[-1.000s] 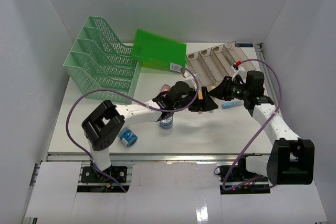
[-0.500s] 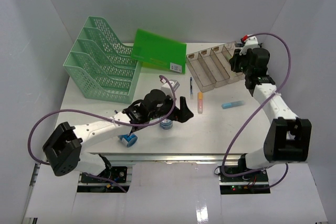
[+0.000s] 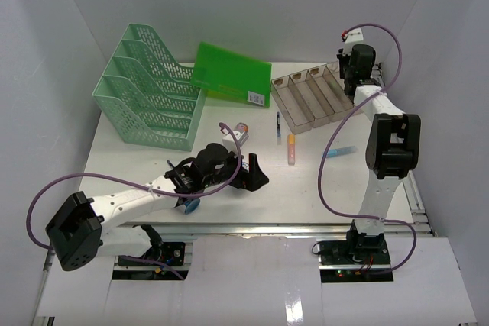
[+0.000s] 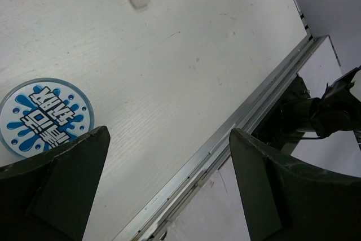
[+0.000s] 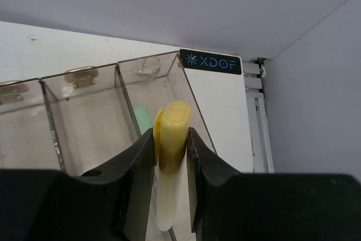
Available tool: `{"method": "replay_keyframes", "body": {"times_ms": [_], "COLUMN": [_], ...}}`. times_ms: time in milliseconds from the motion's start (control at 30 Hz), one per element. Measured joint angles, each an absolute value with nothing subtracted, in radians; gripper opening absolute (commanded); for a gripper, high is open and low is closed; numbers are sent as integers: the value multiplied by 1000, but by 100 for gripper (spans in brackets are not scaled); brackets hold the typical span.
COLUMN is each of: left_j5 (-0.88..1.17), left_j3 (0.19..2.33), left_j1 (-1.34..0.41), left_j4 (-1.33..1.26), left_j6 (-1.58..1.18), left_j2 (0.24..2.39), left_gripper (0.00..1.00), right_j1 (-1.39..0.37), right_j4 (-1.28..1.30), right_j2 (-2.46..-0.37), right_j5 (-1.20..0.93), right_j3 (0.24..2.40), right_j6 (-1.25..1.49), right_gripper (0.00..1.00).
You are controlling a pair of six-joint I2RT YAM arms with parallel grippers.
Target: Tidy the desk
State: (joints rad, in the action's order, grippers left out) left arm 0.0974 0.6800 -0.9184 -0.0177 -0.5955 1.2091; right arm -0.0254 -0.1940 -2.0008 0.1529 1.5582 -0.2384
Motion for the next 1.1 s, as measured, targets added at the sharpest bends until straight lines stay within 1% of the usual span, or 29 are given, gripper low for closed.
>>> {"method": "replay_keyframes", "body": {"times_ms": [67, 200, 467, 533, 633, 733, 800, 900, 1033, 1100], "left_j5": [101, 117, 147, 154, 165, 173, 178, 185, 196, 201], "left_j3": [680, 680, 682, 683, 689, 699, 704, 708, 709, 709], "left_j1": [-918, -918, -918, -918, -918, -918, -918, -918, -918, -918], "left_j4": [-29, -41, -74, -83, -90, -93, -100, -106, -111, -115], "left_j6": [-598, -602, -605, -609, -618, -626, -631, -637, -647, -651], "left_j2": [1207, 1214, 1273, 1284, 1292, 1297, 1299, 1302, 1303, 1302], "left_gripper": [98, 98, 98, 98, 98, 98, 98, 98, 98, 98], "right_j1": [-21, -17, 22, 29, 33, 35, 35, 39, 45, 48], "right_j4": [-198, -198, -166, -150, -120, -105, -87, -42, 137, 230], "right_j2": [-2037, -2091, -2178, -2191, -2204, -2205, -2195, -2151, -1995, -1890], "right_j5": [176, 206, 204, 202, 198, 179, 156, 70, -215, -397], "right_j3": [1592, 1644, 1719, 1737, 1777, 1790, 1781, 1740, 1646, 1587], "right_j6": [-261, -306, -357, -366, -377, -382, -383, -393, -492, -584], "right_gripper": [14, 21, 45, 54, 74, 86, 90, 91, 92, 91]}}
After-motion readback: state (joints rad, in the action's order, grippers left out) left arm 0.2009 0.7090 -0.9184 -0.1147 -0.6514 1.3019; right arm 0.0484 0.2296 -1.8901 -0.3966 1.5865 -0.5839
